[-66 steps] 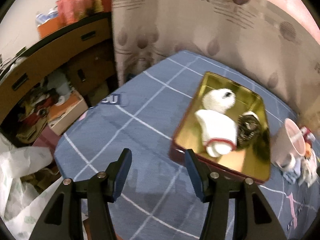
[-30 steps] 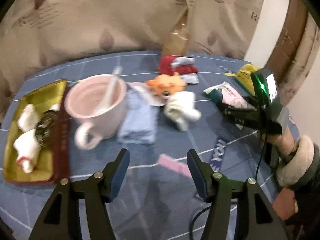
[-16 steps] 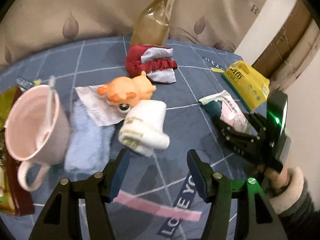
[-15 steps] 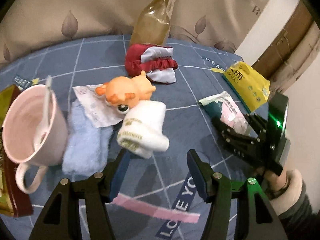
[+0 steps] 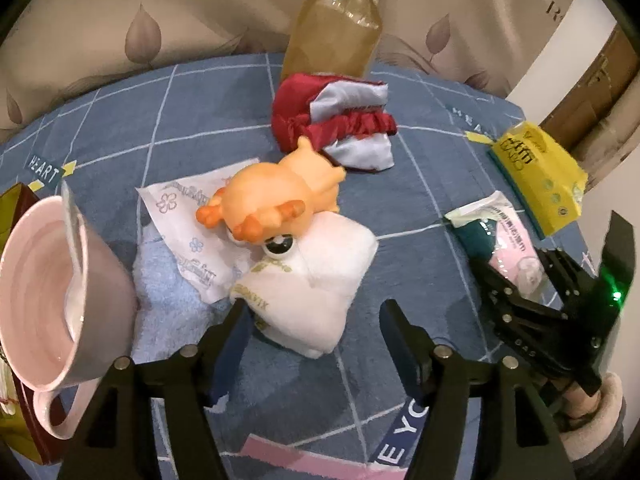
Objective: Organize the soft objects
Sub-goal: 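Grasp the white folded cloth beside the orange toy with the left gripper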
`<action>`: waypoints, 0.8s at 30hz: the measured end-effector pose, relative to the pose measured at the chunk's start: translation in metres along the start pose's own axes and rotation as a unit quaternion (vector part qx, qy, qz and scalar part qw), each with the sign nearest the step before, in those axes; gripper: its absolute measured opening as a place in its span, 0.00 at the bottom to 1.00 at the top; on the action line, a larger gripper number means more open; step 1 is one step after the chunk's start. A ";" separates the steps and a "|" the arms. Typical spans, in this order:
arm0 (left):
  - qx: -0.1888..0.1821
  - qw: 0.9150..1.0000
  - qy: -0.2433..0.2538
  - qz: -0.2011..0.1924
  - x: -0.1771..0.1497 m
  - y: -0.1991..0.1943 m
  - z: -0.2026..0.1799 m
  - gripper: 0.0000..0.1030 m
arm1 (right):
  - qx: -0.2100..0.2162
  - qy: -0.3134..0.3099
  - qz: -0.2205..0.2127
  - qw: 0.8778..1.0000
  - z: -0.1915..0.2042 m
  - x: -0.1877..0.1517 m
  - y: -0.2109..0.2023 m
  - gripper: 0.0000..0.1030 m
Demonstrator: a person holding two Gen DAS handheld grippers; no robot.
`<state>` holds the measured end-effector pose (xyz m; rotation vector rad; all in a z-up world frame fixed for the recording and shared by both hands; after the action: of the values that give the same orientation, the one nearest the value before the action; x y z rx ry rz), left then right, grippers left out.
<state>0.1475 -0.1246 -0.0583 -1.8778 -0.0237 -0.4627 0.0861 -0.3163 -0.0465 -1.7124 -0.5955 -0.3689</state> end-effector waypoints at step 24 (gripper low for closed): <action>-0.011 0.998 0.058 -0.004 -0.009 -0.039 -0.023 0.65 | 0.004 0.004 0.000 1.000 0.000 -0.001 0.000 0.60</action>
<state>0.1234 -0.1297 -0.0195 -1.8693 0.0513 -0.5791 0.0857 -0.3165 -0.0467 -1.7026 -0.5899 -0.3734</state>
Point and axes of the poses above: each gripper's, at about its wrist camera, not at the fingertips, and y roughly the way its jaws point, z to its left, x to its top, the point moved 2 cm from there along y, roughly the way its jaws point, and after that the axes turned 12 degrees about -y, right-handed, at the moved point
